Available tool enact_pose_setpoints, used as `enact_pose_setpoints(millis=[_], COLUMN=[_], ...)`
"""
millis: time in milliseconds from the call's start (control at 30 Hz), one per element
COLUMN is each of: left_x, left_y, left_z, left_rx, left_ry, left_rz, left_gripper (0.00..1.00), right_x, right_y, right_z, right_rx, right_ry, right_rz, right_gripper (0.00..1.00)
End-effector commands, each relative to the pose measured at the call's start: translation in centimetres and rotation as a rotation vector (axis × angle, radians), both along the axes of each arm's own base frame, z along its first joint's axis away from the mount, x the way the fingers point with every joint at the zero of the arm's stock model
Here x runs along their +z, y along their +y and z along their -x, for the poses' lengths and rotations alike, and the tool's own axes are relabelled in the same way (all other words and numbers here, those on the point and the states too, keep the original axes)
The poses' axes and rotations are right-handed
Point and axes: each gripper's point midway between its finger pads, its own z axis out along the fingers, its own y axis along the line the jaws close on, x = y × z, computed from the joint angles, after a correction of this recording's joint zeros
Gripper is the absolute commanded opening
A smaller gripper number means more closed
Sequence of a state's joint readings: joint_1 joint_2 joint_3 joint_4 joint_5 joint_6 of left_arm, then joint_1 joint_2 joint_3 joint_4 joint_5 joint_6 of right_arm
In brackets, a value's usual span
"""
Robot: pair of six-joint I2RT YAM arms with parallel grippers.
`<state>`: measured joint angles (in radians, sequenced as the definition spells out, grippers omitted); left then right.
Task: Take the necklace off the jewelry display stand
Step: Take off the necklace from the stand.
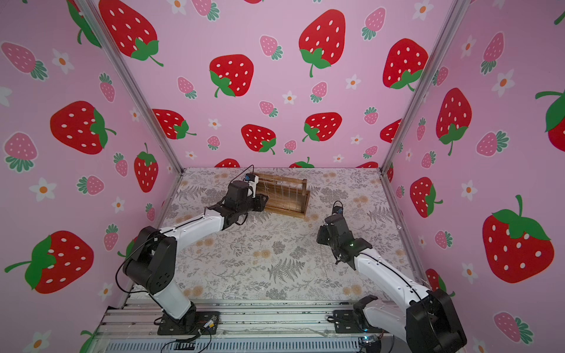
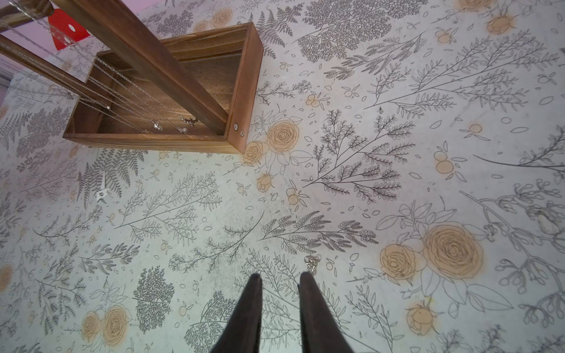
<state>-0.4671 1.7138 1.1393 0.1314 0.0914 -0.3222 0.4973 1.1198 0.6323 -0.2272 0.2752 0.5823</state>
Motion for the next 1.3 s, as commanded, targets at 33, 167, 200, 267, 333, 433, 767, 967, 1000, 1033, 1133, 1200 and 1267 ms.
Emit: enact_pose_setpoints(millis=[33, 167, 200, 267, 333, 433, 767, 967, 1000, 1033, 1133, 1200, 1267], left_x=[4.4, 5.2, 5.3, 5.4, 5.6, 6.0, 6.6, 7.0, 7.1, 7.2, 7.2, 7.2, 7.3], left_y=[-0.4, -0.1, -0.1, -0.1, -0.3, -0.4, -0.9, -0.9, -1.0, -1.0, -1.0, -1.0, -0.9], left_z=[-1.5, -2.3, -2.5, -2.7, -2.9, -3.2, -3.8, -3.8, -3.8, -3.8, -3.8, -3.7, -3.7], left_rx=[-0.041, -0.057, -0.059, -0.062, -0.066, -0.071, -0.082, -0.084, -0.085, -0.085, -0.088, -0.087, -0.085], left_ry=[-0.118, -0.139, -0.141, -0.14, -0.146, -0.159, -0.167, -0.178, -0.179, -0.18, -0.178, -0.176, -0.179], left_rz=[0.026, 0.074, 0.084, 0.092, 0.095, 0.104, 0.122, 0.125, 0.126, 0.128, 0.128, 0.128, 0.13], left_gripper=[0.34, 0.34, 0.33, 0.31, 0.3, 0.28, 0.24, 0.2, 0.19, 0.18, 0.14, 0.12, 0.1], right_x=[0.0, 0.0, 0.0, 0.0, 0.0, 0.0, -0.1, 0.0, -0.1, -0.1, -0.1, -0.1, -0.1], right_y=[0.3, 0.3, 0.3, 0.3, 0.3, 0.4, 0.4, 0.4, 0.4, 0.4, 0.4, 0.4, 0.4], right_z=[-0.3, -0.3, -0.3, -0.3, -0.3, -0.3, -0.3, -0.3, -0.3, -0.3, -0.3, -0.3, -0.3], right_rx=[0.007, 0.008, 0.007, 0.006, 0.007, 0.008, 0.008, 0.01, 0.01, 0.009, 0.01, 0.011, 0.012], right_ry=[0.0, -0.002, -0.003, -0.003, -0.001, 0.0, 0.002, 0.002, 0.002, 0.003, 0.003, 0.003, 0.002], right_rz=[-0.015, -0.017, -0.017, -0.015, -0.015, -0.017, -0.015, -0.018, -0.018, -0.016, -0.016, -0.016, -0.016], right_gripper=[0.24, 0.24, 0.24, 0.24, 0.24, 0.24, 0.24, 0.24, 0.24, 0.24, 0.24, 0.24, 0.24])
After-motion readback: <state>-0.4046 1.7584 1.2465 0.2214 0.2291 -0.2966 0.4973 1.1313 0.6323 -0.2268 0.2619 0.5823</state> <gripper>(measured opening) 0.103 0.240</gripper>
